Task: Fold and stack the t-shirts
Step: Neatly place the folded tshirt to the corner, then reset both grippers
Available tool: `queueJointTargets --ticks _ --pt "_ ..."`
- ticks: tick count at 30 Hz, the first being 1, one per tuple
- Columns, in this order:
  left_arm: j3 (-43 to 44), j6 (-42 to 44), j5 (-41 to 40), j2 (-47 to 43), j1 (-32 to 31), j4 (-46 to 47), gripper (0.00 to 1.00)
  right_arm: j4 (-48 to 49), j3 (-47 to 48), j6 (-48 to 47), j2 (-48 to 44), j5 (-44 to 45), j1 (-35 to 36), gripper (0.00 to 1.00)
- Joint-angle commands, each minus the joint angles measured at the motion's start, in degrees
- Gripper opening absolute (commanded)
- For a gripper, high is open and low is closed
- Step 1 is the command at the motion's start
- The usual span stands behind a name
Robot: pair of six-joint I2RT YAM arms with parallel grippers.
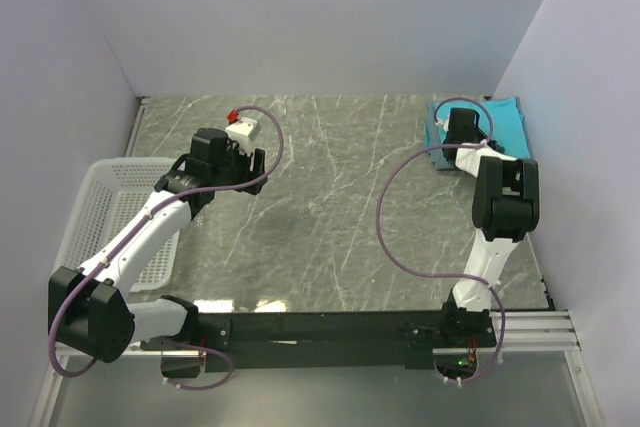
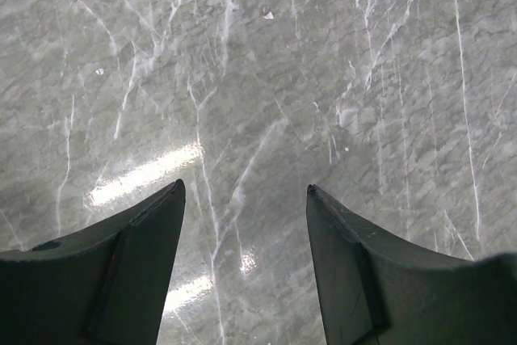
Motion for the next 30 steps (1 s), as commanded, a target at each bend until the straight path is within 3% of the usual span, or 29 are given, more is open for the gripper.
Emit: queueJointTargets --ticks 1,6,8,11,13,14,16,17,19,24,27,30 --pt "1.6 0.74 0.97 0.32 0.01 0.74 0.67 5.26 3.17 -0.5 -1.7 1.58 -0.02 0.29" --pt "1.69 0.65 0.63 0.23 0.01 0.82 0.67 -11.31 13.88 13.25 -8.39 -4.73 -0.02 0.3" --pt "1.69 0.74 -0.07 -0.12 0.1 0.65 0.67 -21.57 18.53 18.64 -12.51 -12.81 -0.19 0.3" --pt "1.25 0.74 -2.97 -2.14 0.27 0.91 0.68 -29.6 18.13 27.97 -19.63 -26.95 -0.02 0.33" --pt "0.2 -0.22 -3.77 -4.41 1.06 2.75 0.72 -29.55 15.06 32.81 -26.28 -33.12 -0.02 0.42" --pt "-0.32 -0.75 -3.6 -5.21 1.59 3.45 0.74 -28.5 10.87 34.3 -28.76 -37.84 -0.11 0.53" --pt "-1.38 -2.76 -2.9 -7.32 3.34 5.91 0.81 -25.17 6.02 37.03 -36.06 -42.08 -0.19 0.59" --pt "-1.82 -3.73 -2.63 -8.03 4.05 6.97 0.83 -23.41 0.95 37.91 -38.61 -45.59 -0.19 0.68" --pt "-2.79 -8.54 -3.77 -9.35 6.67 9.52 0.97 -17.11 -4.35 41.59 -46.17 -46.85 -0.37 0.85" --pt "-2.09 -13.32 -7.53 -8.74 11.35 9.53 0.99 -6.7 -19.13 57.74 -60.57 -37.57 -0.54 0.87" --pt "-2.0 -12.45 -15.79 -8.73 11.26 8.03 0.99 -8.35 -20.99 65.47 -63.67 -30.27 -0.46 0.88" --pt "-2.52 -12.01 -17.57 -9.61 11.26 8.38 0.99 -13.01 -20.29 68.76 -64.21 -25.86 -0.37 0.88"
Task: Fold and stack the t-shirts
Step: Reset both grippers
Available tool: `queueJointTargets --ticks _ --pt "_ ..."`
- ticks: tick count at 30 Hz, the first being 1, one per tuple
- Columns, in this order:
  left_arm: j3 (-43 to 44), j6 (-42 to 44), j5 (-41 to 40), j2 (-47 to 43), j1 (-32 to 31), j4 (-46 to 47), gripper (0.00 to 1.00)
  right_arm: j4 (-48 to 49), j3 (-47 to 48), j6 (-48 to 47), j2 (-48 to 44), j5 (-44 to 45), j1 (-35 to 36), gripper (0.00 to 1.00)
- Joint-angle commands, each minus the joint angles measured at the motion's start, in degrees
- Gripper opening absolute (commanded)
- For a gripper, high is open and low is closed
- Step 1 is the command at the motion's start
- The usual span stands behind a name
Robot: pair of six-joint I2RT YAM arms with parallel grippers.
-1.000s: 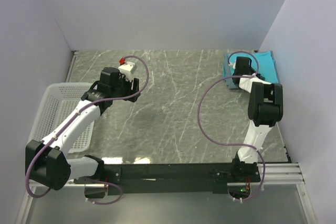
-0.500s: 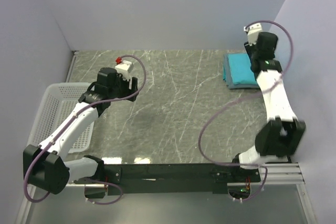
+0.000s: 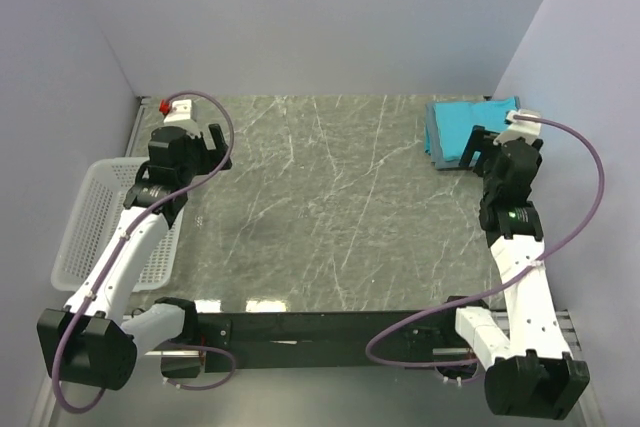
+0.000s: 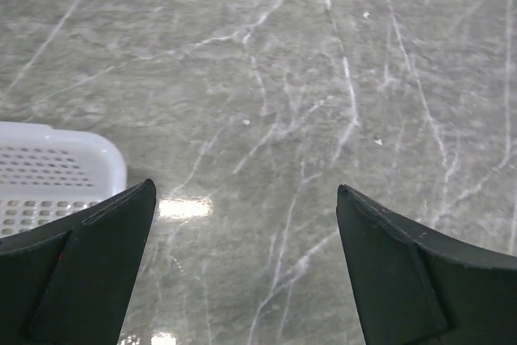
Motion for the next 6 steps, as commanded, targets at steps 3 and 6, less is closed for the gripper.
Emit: queueJointTargets --ticks 3,6 --pt "-0.85 -0.66 -3.73 -1.51 -0.04 2.73 0.99 2.91 -1.95 8.47 -4.49 9.44 -0.31 0.88" --pt "-0.67 -0.22 -3.46 -0.81 -0.04 2.47 0.99 7.05 -6.18 9.08 -7.74 10.41 -0.3 0.87"
